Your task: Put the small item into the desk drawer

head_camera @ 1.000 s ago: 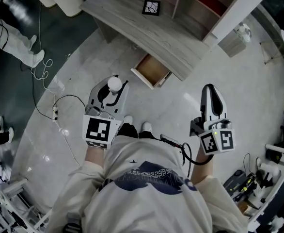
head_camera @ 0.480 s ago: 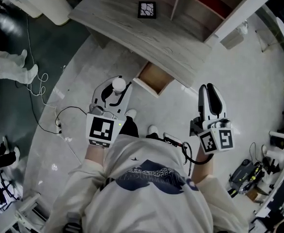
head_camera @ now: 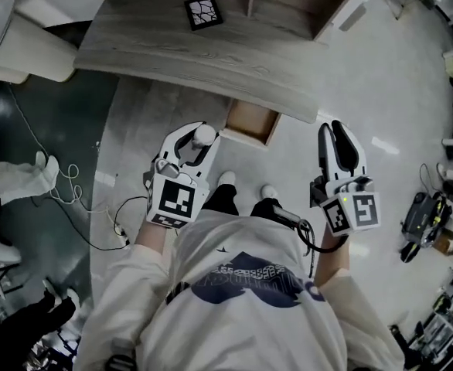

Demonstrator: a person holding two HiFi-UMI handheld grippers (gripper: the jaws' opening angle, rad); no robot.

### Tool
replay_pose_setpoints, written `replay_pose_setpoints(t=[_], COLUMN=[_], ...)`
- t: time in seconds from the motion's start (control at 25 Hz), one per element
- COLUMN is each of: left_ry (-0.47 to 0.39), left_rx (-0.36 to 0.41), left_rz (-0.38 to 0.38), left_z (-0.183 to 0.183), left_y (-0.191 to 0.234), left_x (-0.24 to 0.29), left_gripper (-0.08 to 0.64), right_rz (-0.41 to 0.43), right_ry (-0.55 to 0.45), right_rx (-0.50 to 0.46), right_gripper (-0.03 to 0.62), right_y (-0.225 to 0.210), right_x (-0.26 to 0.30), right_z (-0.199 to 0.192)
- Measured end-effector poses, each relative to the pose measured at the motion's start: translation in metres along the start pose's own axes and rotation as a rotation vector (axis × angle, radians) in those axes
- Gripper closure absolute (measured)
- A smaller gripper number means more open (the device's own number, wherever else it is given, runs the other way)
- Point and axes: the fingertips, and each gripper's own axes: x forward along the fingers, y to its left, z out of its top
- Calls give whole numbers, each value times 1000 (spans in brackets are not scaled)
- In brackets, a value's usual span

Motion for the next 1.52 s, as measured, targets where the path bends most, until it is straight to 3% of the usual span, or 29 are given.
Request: replay_pose_setpoints(t=[0.44,0.8,1.2,1.52], left_ry=[122,254,367,464], left_rx=[176,304,422,600], left_rz=[-316,-416,-528,-574], left_z=[-58,-98,-158,-208], left_y=[-31,-56,-96,-107], left_x=[64,123,184,235], left_gripper=[430,430,430,430], right_rz=[-203,-288,-340,-382], right_ry=[24,44,41,42], right_rx=[35,101,109,110], right_gripper=[506,506,506,506], right_y=[-14,-56,-89,-105], right_x=[-23,-40,-47,-51], right_z=[-39,-69,-105,-128])
